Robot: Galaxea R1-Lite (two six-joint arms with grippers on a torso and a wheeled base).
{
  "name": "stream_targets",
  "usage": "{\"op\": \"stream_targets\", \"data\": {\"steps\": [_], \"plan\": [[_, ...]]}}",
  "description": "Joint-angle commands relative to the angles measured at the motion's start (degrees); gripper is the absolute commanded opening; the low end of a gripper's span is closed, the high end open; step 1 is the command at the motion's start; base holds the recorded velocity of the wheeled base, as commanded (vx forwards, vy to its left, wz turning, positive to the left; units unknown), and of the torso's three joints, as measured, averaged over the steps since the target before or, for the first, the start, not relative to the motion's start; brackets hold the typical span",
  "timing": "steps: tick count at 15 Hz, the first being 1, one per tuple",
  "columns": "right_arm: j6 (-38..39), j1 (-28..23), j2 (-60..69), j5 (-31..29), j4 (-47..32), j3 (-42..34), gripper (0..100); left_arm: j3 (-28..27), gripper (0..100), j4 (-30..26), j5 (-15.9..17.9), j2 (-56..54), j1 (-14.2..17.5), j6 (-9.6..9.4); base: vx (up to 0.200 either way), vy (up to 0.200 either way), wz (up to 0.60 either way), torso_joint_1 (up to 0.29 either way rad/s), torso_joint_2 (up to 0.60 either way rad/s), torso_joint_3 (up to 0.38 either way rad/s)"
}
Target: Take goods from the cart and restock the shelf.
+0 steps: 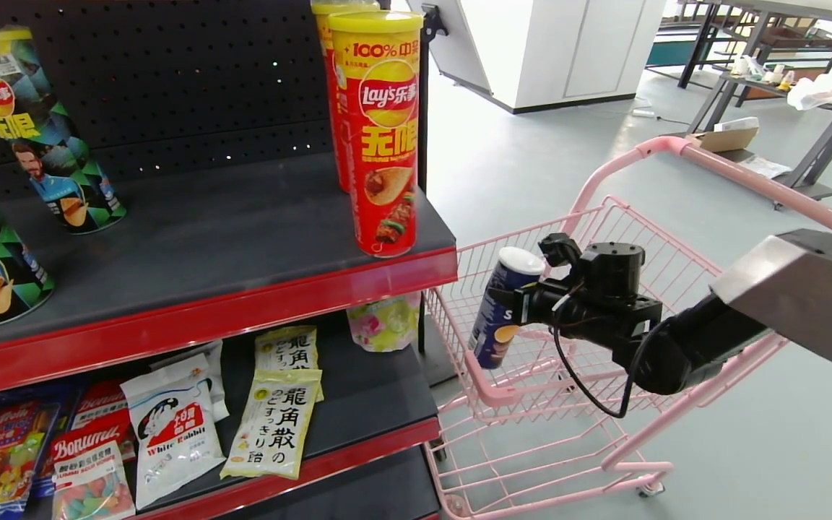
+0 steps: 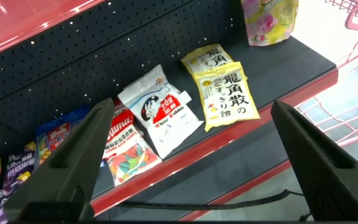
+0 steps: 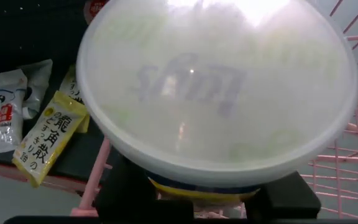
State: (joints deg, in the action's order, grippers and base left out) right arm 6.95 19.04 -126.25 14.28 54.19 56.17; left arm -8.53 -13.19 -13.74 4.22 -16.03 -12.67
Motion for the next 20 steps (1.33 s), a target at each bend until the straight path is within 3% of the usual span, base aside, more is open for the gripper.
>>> {"op": "stream_targets", "data": {"steps": [1,4,7,8,11,12,16,17,20], "plan": [[-0.09,-0.23,13.31,0.05,-6.90,-3.18,0,0.01,100,0.01,-0.06,0.09,0.03,0.01,0.000,0.000,0.00,0.000,0.00,0.000],[-0.18,-1.11,25.70,-1.53,-18.94,-1.07,0,0.10,100,0.01,0.12,-0.09,-0.05,0.01,0.000,0.000,0.00,0.000,0.00,0.000],[0.17,-1.11,35.63,-11.20,-29.93,0.43,0,0.18,100,0.09,0.91,-0.26,-0.14,0.98,0.000,0.000,0.00,0.000,0.00,0.000],[-0.09,-1.20,40.03,-11.37,-33.36,-1.77,0,0.18,100,0.09,1.35,-0.17,-0.23,0.98,0.000,0.000,0.00,0.000,0.00,0.000],[-0.71,-0.41,55.58,-11.99,-56.21,-3.62,0,0.10,100,0.09,1.43,-0.44,-0.23,0.98,0.000,0.000,0.00,0.000,0.00,0.000],[-0.71,-0.06,58.48,-12.08,-59.90,-4.14,0,0.10,100,0.01,1.35,-0.44,-0.23,0.89,0.000,0.000,0.00,0.000,0.00,0.000],[-4.14,-0.15,73.51,-16.56,-63.24,-16.89,0,-2.80,100,-2.63,0.91,2.64,0.65,0.27,0.000,0.000,0.00,0.000,0.00,0.000],[-6.51,-0.32,76.94,-17.09,-63.24,-21.11,0,-5.44,100,-2.63,1.08,6.33,0.65,1.24,0.000,0.000,0.00,0.000,0.00,0.000],[-8.53,-0.76,78.35,-18.49,-64.12,-21.90,0,-10.89,100,-2.63,2.31,12.48,0.47,2.29,0.000,0.000,0.00,0.000,0.00,0.000]]}}
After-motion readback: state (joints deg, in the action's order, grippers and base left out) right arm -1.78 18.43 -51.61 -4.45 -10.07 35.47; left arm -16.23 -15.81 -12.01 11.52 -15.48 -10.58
